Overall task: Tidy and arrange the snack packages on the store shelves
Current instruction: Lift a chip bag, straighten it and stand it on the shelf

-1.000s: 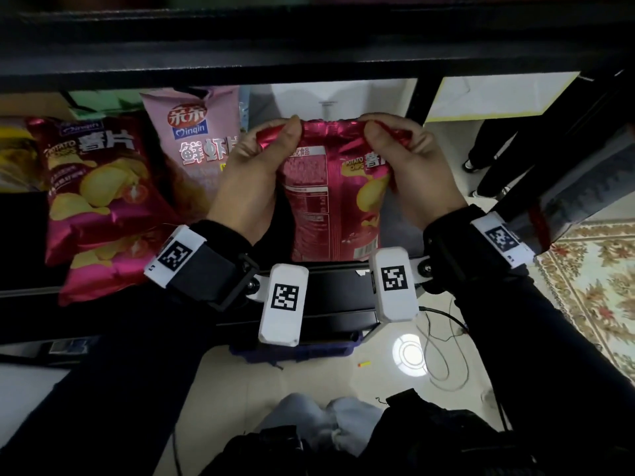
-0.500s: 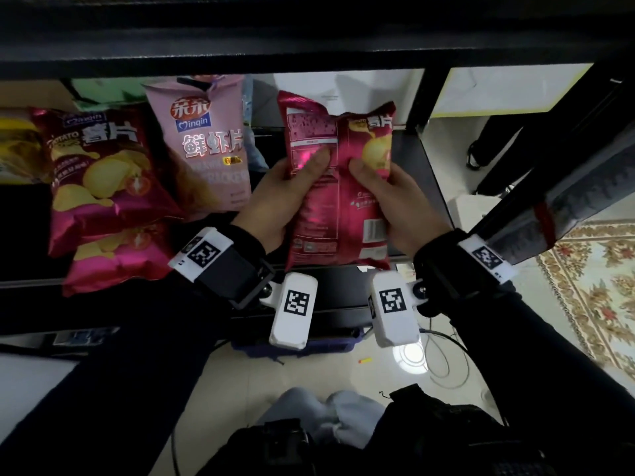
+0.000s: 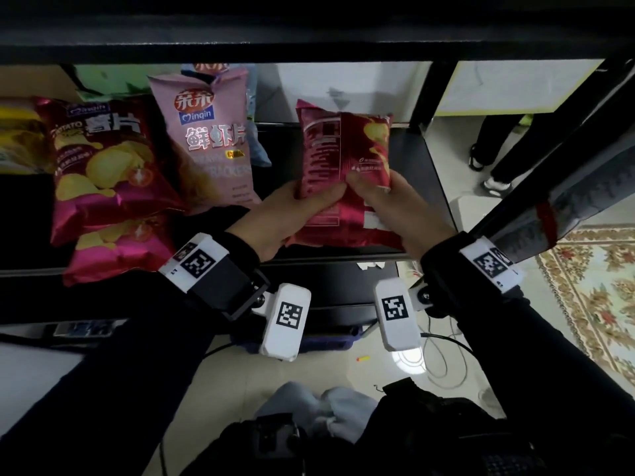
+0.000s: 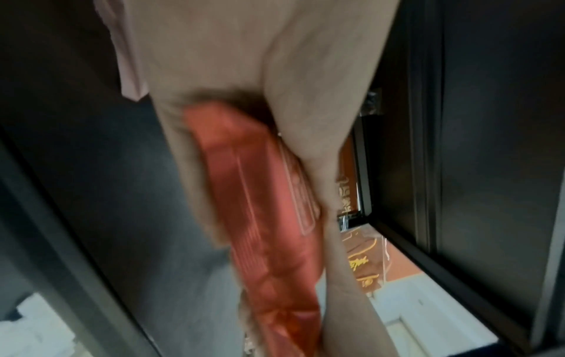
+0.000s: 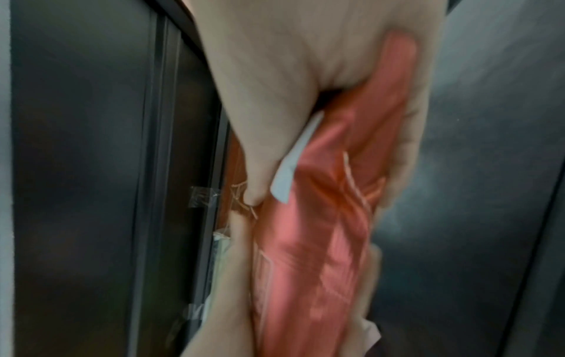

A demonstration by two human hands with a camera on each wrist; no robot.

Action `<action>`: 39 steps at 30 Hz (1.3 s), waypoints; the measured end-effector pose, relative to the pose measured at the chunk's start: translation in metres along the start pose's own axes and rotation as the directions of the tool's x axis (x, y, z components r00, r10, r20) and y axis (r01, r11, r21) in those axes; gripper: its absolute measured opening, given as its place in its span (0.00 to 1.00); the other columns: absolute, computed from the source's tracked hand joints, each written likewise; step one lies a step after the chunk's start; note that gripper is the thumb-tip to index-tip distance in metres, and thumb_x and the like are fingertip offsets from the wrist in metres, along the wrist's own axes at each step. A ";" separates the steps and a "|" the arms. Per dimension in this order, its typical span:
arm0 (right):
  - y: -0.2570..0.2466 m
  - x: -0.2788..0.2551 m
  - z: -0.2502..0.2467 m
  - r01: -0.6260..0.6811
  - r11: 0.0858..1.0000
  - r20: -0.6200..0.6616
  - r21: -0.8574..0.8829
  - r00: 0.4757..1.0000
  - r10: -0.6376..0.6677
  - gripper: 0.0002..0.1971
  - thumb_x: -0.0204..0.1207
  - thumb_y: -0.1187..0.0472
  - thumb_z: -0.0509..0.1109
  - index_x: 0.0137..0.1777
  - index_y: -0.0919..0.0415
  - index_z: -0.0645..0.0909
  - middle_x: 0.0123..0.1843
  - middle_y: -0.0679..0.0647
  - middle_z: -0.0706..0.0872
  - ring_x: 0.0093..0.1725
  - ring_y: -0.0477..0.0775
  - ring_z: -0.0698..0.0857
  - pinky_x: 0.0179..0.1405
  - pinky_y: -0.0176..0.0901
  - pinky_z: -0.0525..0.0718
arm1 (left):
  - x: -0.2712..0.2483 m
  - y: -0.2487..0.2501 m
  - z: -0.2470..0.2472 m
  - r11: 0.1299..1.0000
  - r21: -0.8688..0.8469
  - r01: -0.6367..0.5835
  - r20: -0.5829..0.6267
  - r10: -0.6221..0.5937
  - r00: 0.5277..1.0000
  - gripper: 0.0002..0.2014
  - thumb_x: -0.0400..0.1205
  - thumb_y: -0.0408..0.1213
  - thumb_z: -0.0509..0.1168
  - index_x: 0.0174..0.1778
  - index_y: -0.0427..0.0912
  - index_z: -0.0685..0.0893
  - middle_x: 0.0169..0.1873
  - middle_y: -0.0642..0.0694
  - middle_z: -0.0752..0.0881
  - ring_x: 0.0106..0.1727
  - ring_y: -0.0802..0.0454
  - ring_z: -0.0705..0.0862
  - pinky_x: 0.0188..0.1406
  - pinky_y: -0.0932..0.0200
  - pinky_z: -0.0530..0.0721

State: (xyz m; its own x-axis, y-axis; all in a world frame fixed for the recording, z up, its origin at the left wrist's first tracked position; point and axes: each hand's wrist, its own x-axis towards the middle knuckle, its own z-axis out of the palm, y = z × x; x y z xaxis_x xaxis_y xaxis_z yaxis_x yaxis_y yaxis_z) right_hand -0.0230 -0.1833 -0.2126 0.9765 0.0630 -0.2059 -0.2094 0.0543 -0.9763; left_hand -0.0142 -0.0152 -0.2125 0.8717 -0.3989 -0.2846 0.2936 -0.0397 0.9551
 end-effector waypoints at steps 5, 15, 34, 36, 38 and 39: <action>0.002 0.004 -0.006 -0.086 0.995 -0.030 0.046 0.996 0.087 0.16 0.79 0.48 0.67 0.55 0.61 0.84 0.49 0.57 0.91 0.45 0.53 0.91 0.44 0.45 0.88 | -0.003 -0.004 -0.007 0.997 0.050 0.052 0.019 -0.053 0.998 0.08 0.80 0.40 0.69 0.54 0.52 0.83 0.41 0.52 0.93 0.45 0.57 0.91 0.39 0.66 0.88; 0.024 -0.013 -0.023 -0.111 0.985 0.109 -0.134 0.986 0.126 0.14 0.73 0.60 0.76 0.54 0.48 0.77 0.33 0.47 0.90 0.27 0.44 0.87 0.29 0.35 0.86 | -0.002 -0.016 -0.004 0.988 0.076 0.137 -0.009 -0.137 0.991 0.06 0.80 0.42 0.70 0.51 0.53 0.81 0.33 0.53 0.92 0.33 0.61 0.90 0.28 0.67 0.86; 0.010 -0.022 -0.023 0.084 0.987 0.100 -0.138 0.993 -0.071 0.42 0.78 0.78 0.61 0.82 0.42 0.49 0.61 0.43 0.83 0.49 0.45 0.89 0.45 0.37 0.87 | -0.009 -0.004 0.001 0.980 0.198 -0.027 -0.066 0.041 0.997 0.45 0.78 0.32 0.72 0.84 0.47 0.50 0.74 0.48 0.75 0.69 0.63 0.75 0.66 0.68 0.76; 0.010 -0.023 -0.007 0.233 0.866 0.067 -0.443 0.972 -0.227 0.44 0.77 0.75 0.64 0.84 0.49 0.43 0.64 0.45 0.80 0.50 0.41 0.84 0.45 0.25 0.79 | -0.006 -0.001 0.020 0.978 0.134 -0.161 -0.091 0.174 0.981 0.48 0.75 0.28 0.75 0.83 0.45 0.49 0.73 0.48 0.76 0.68 0.62 0.79 0.66 0.64 0.79; 0.011 -0.027 0.008 0.339 0.676 0.144 -0.654 0.933 -0.329 0.44 0.75 0.74 0.64 0.84 0.55 0.42 0.67 0.55 0.81 0.53 0.43 0.82 0.42 0.20 0.70 | -0.001 0.006 0.029 0.989 -0.026 -0.148 -0.207 0.140 0.968 0.48 0.71 0.31 0.78 0.80 0.45 0.53 0.65 0.49 0.81 0.58 0.61 0.86 0.52 0.60 0.88; 0.012 -0.029 0.012 0.379 0.639 0.208 -0.670 0.921 -0.329 0.45 0.74 0.72 0.64 0.84 0.54 0.41 0.71 0.57 0.79 0.58 0.46 0.82 0.47 0.22 0.71 | 0.002 0.009 0.029 0.981 -0.137 -0.134 -0.258 0.096 0.961 0.46 0.70 0.31 0.79 0.78 0.44 0.58 0.64 0.47 0.83 0.56 0.56 0.88 0.50 0.54 0.90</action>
State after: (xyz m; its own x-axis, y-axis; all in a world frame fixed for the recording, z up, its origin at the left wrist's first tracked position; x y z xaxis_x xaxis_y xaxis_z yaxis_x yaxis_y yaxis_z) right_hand -0.0543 -0.1726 -0.2174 0.9580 0.2472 0.1452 0.2701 -0.6087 -0.7460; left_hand -0.0209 -0.0430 -0.2019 0.9674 -0.1510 -0.2034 0.2246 0.1398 0.9644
